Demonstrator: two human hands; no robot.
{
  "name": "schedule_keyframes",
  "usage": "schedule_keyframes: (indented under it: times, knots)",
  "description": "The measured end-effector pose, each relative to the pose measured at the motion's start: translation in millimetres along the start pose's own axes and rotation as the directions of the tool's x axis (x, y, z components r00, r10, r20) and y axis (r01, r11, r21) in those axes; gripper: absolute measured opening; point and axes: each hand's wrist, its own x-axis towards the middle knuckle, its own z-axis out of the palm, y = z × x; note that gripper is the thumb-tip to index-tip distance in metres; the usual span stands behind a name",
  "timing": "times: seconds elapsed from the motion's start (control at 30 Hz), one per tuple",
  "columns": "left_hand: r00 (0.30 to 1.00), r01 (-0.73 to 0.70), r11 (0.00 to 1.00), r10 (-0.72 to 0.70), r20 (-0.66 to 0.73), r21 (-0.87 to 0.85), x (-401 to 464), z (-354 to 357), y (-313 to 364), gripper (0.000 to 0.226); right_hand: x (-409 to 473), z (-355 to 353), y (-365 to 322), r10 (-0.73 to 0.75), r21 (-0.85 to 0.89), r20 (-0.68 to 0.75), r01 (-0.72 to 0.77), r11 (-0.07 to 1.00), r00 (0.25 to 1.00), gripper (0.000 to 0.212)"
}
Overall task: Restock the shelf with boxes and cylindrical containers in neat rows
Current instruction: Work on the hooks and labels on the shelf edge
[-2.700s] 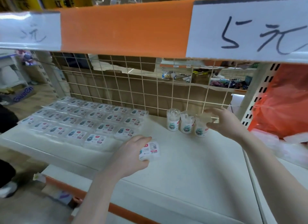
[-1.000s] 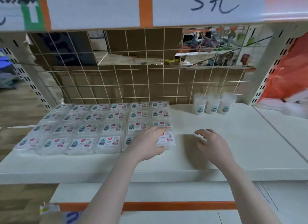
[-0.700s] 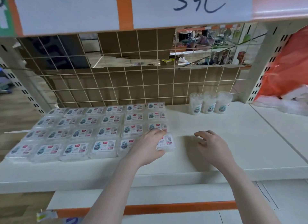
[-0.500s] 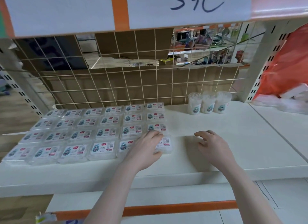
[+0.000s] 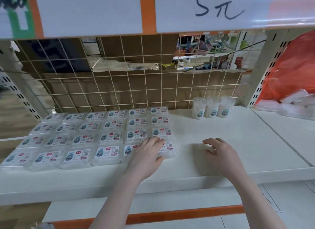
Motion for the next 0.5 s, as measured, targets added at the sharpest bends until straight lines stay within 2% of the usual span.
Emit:
schedule_keyframes:
  times: [0.23, 0.4, 0.5]
  knots:
    - [0.997, -0.013, 0.999, 0.010, -0.075, -0.038, -6.7, 2.2, 5.7, 0.052, -25.6, -2.1, 7.4, 0.086, -0.018, -0.127, -0.089, 0.996, 0.988, 0.032]
    - [0.988, 0.011, 0.994, -0.027, -0.155, -0.105, -17.9, 3.3, 23.0, 0.050, -51.4, -11.8, 24.9, 0.195, 0.029, -0.262, -0.195, 0.980, 0.945, 0.031]
    - [0.980, 0.036, 0.991, -0.060, -0.190, -0.127, -18.8, 2.1, 40.6, 0.050, -64.2, -22.5, 42.2, 0.218, -0.003, -0.319, -0.231, 0.973, 0.922, 0.030]
